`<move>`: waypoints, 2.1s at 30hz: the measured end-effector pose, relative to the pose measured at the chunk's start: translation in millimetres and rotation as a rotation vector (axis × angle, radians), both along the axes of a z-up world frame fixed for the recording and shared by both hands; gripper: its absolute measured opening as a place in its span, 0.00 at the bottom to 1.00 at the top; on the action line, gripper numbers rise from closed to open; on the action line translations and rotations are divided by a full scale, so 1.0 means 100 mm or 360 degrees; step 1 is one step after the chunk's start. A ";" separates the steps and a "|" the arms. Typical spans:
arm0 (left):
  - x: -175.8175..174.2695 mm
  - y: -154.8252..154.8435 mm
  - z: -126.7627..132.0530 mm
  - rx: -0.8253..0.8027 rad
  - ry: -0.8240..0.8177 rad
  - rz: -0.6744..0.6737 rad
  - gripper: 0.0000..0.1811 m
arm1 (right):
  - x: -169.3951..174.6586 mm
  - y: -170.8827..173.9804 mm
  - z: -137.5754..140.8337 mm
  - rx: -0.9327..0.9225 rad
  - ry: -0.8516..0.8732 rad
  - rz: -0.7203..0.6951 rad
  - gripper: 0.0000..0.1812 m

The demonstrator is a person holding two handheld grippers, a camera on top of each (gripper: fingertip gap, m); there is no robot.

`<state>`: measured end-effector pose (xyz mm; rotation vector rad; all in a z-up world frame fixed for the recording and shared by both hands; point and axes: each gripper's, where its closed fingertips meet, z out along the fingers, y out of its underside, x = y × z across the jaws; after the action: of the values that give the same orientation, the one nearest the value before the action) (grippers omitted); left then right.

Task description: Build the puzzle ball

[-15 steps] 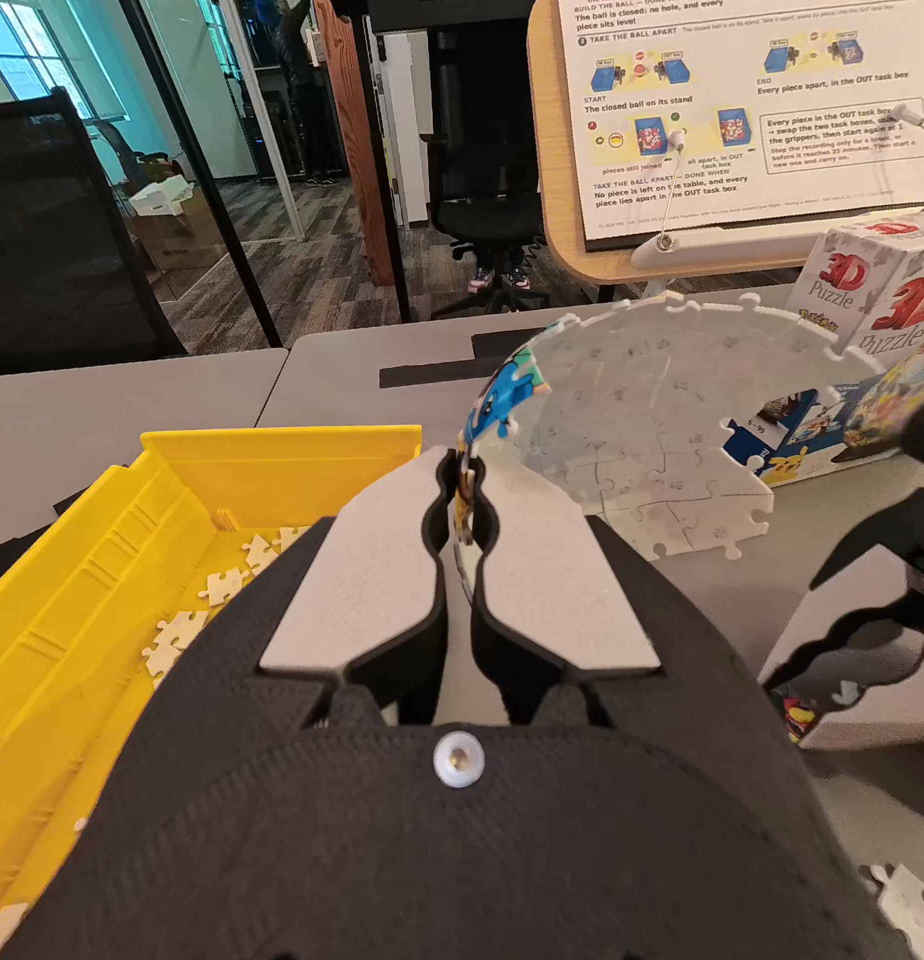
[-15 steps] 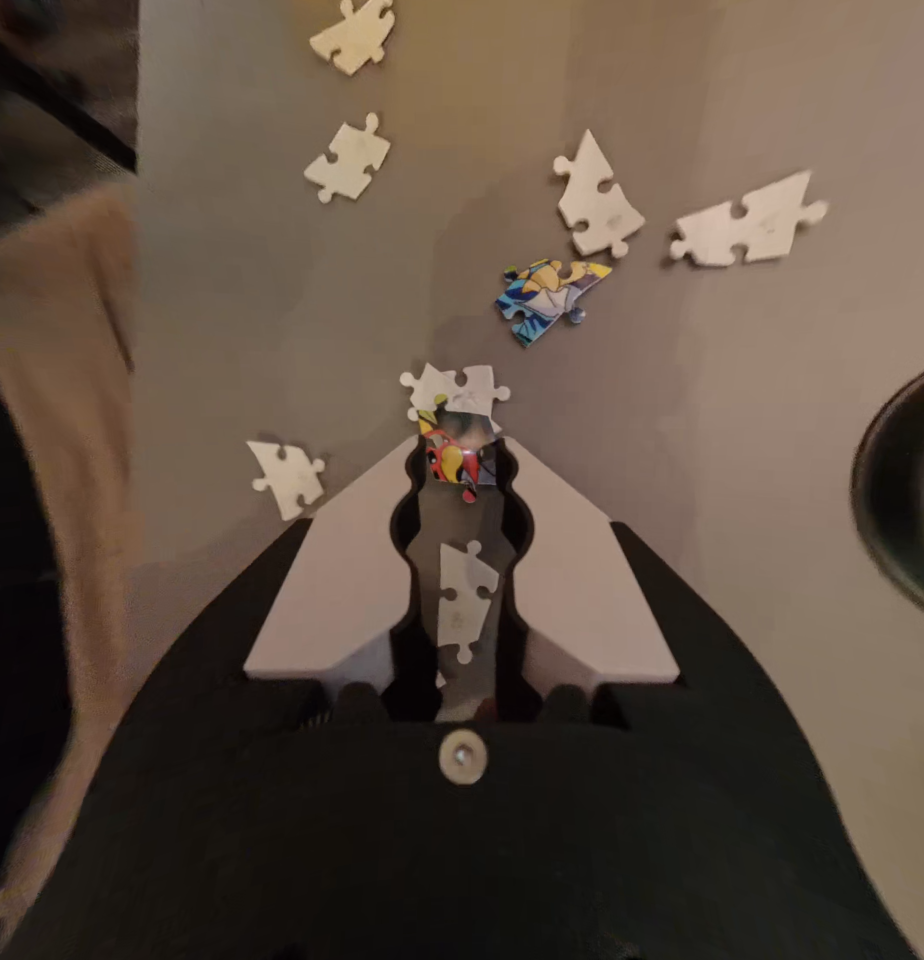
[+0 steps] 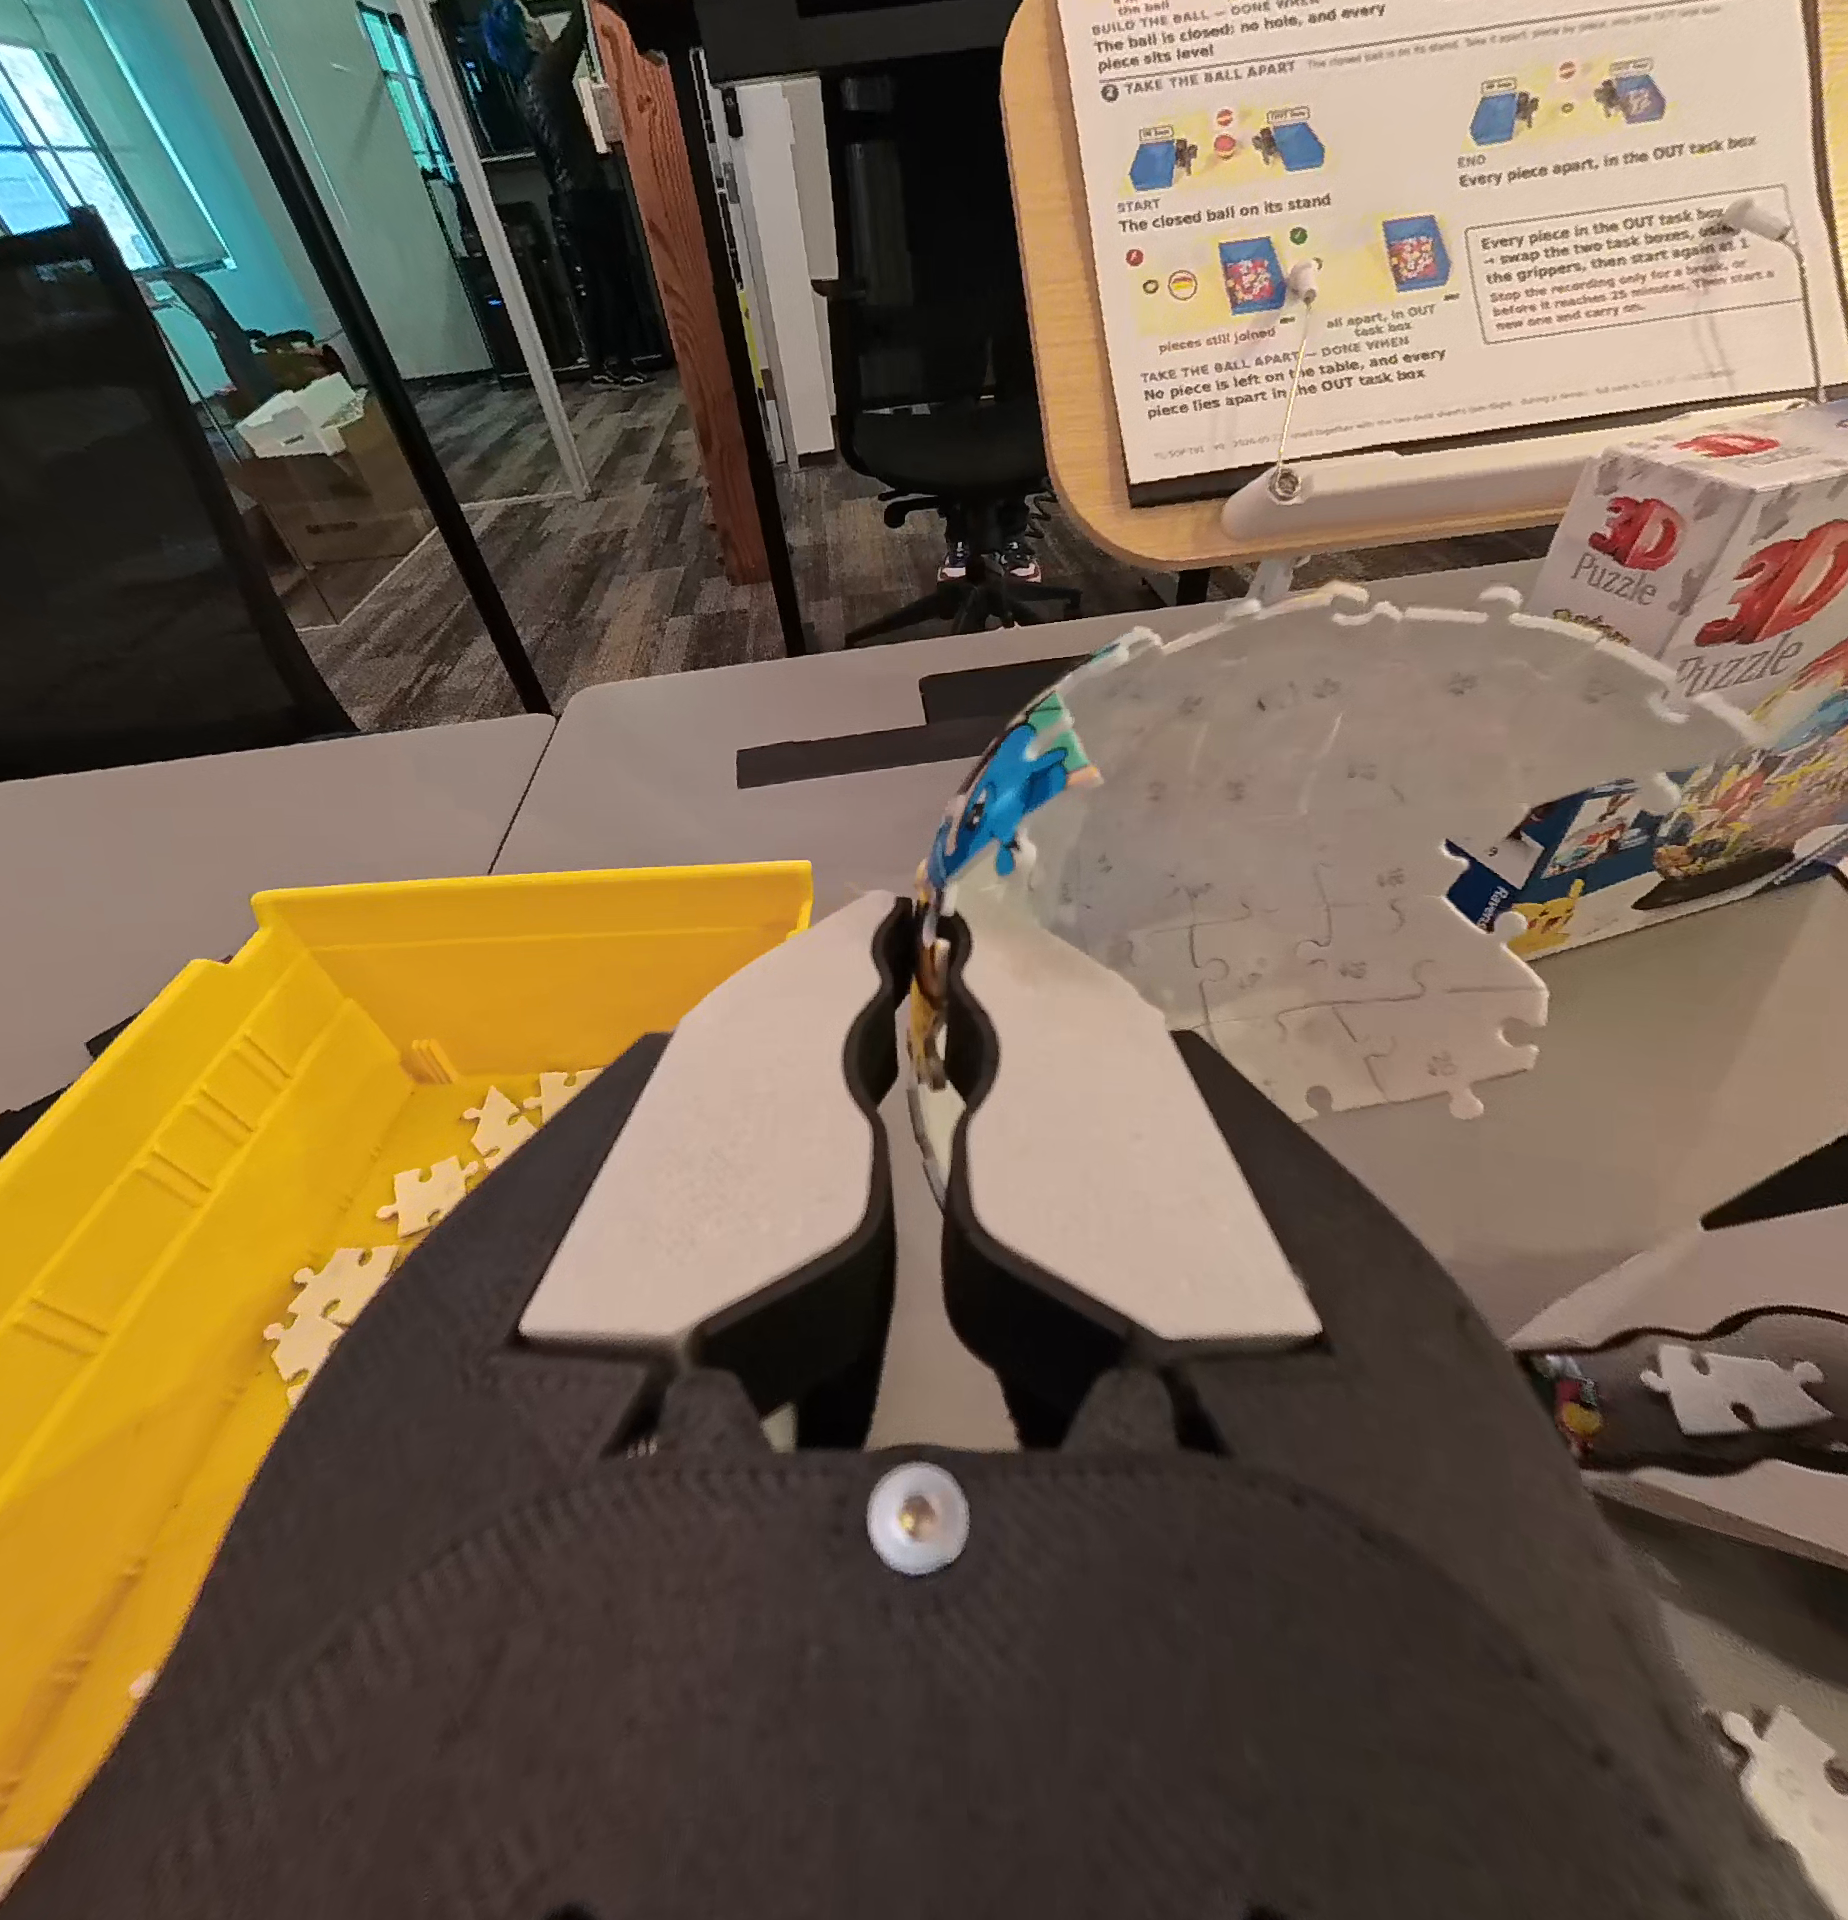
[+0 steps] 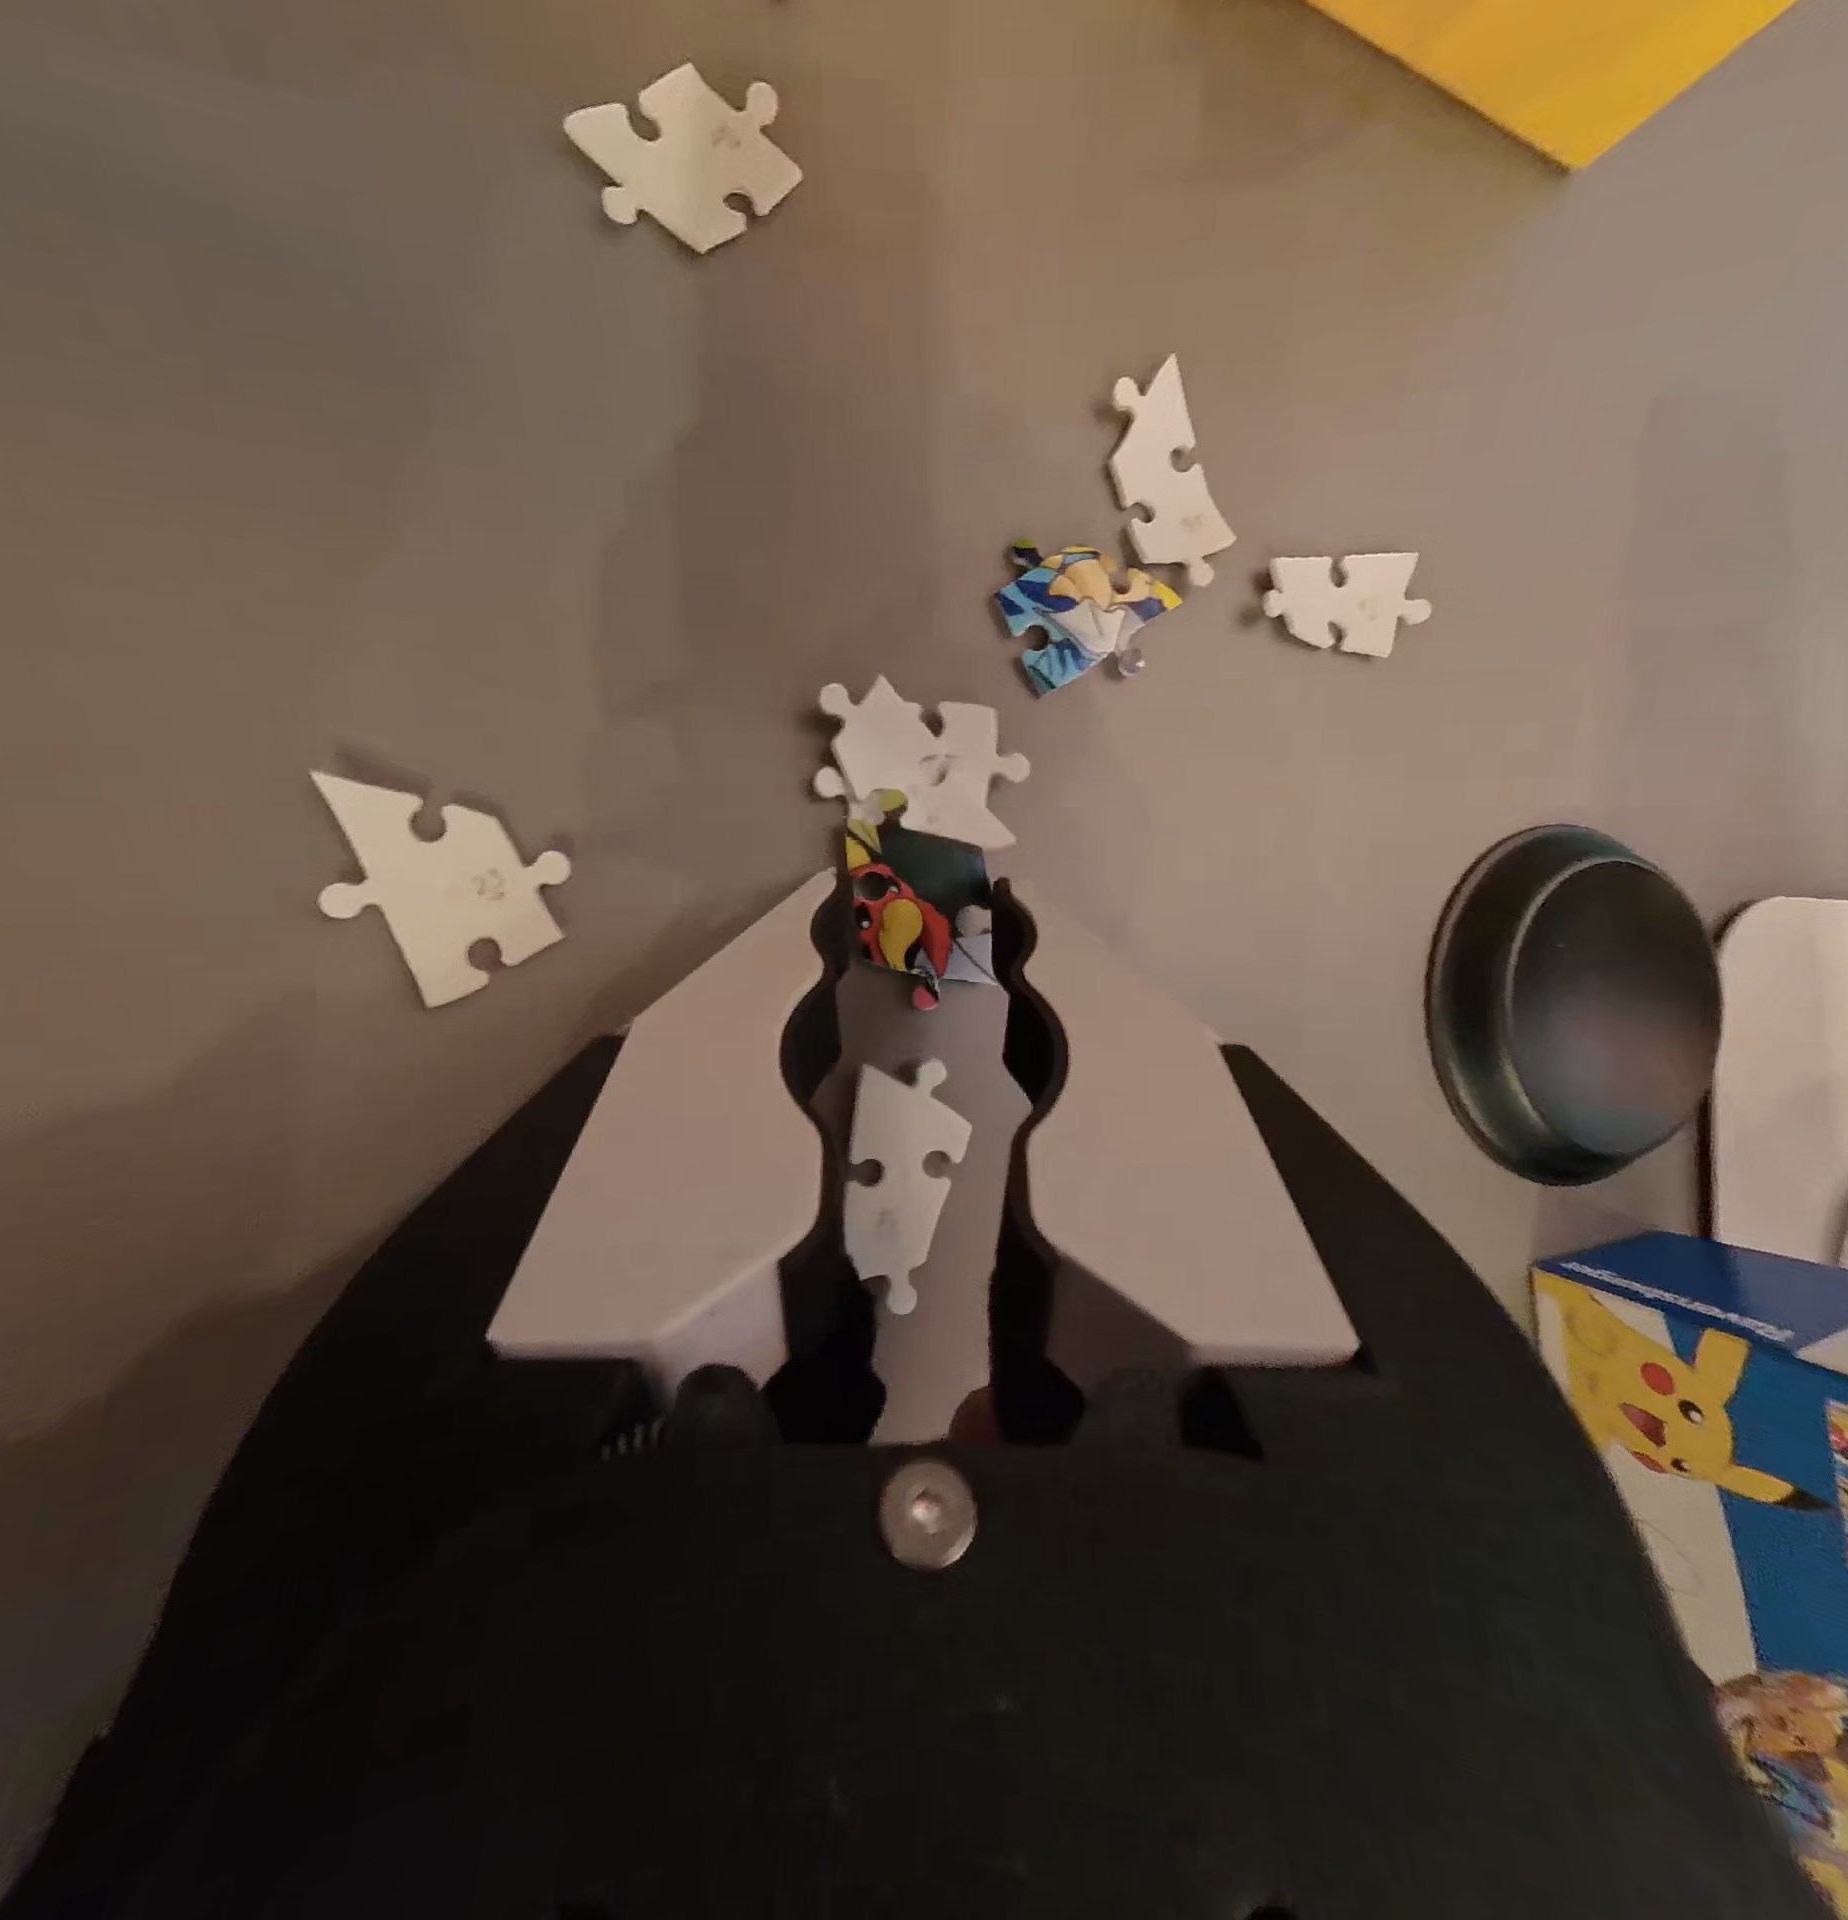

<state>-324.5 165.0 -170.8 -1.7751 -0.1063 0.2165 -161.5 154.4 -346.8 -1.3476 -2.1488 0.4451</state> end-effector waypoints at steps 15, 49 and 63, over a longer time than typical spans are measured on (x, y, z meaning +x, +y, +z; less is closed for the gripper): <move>0.04 0.02 -0.01 -0.0001 0.0010 -0.0019 0.02 | -0.03 0.31 0.17 -0.0148 0.0122 -0.0222 0.13; 0.08 0.03 -0.02 -0.0002 0.0014 -0.0034 0.02 | 0.08 0.11 -0.01 -0.0049 0.0009 -0.0088 0.09; 0.12 0.04 0.02 0.0011 0.0024 -0.0044 0.02 | 0.03 0.33 0.16 -0.0979 0.0025 -0.0483 0.00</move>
<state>-313.0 168.7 -168.8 -1.7665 -0.0712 0.2092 -158.7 187.3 -330.9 -1.9487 -1.8104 1.0389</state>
